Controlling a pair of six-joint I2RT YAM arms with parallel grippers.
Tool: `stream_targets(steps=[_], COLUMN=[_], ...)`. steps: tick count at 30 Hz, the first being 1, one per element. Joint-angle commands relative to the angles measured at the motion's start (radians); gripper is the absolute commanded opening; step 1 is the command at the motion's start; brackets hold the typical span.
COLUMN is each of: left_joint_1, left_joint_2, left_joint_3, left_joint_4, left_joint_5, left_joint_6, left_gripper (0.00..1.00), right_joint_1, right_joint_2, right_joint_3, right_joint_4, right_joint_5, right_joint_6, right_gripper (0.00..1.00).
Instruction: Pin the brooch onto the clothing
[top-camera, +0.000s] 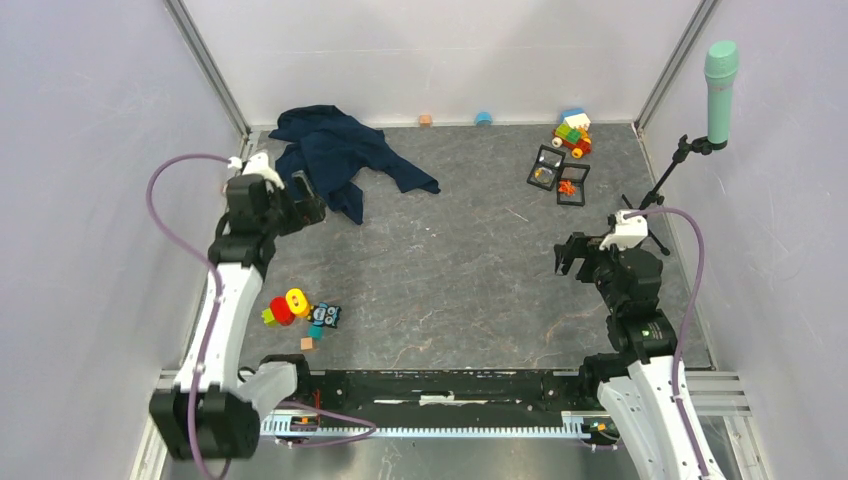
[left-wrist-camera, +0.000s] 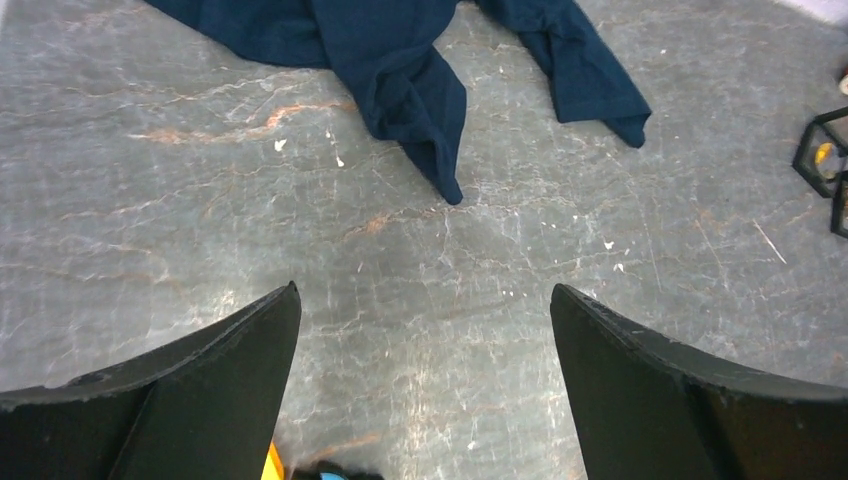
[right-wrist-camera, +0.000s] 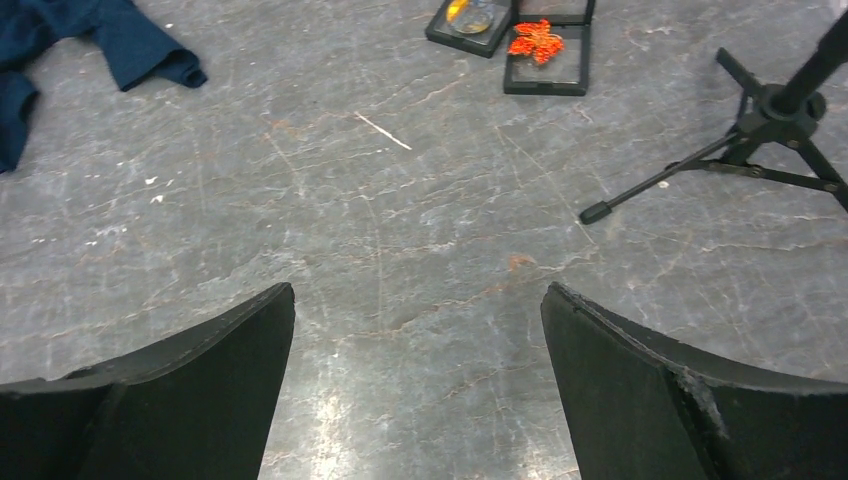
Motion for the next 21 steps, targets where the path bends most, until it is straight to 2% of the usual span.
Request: stream_targets(steps=[1,4,8,10,13,15,21], left_joint_1=[-0.002,-0.017,-0.101,-0.136,-0.176,-0.190,-0.192], left_joint_2=[0.217,0.359,0.570,0.679,0.817,0.858,0.908], left_joint_3=[0.097,0.177,0.290,0.357,0.431,0.427,0.393], left_joint_4=[0.096,0.090,0.079,0.048,-0.003,0.000,0.037], left_joint_5=[0.036,0.020,-0.002,-0.008,-0.015,-0.037,-0.107], left_joint_6=[-0.027,-0.018,-0.006,0.000,0.011,0.008,0.001], left_gripper=[1.00,1.00,0.99,0.93,0.77,0.73,0.72], right_joint_1=[0.004,0.003,0.003,0.003,0.003,0.003,0.003], right_joint_2=[-0.038,-0.070,-0.089,-0.095,-0.106,-0.112,-0.122], right_joint_3=[0.002,-0.044,-0.094,-0.105,-0.109,-0.106,-0.103], right_joint_4=[0.011,0.024,0.023,0.009,-0.019,-0.043,-0.069], right_joint_5=[-0.098,-0.135,-0.177,-0.186,-0.184,-0.174,-0.152], right_joint_6=[0.026,0.052,0.072,0.071,0.056,0.044,0.034], right_gripper=[0.98,0.98,0.98,0.98,0.98,0.98,0.98])
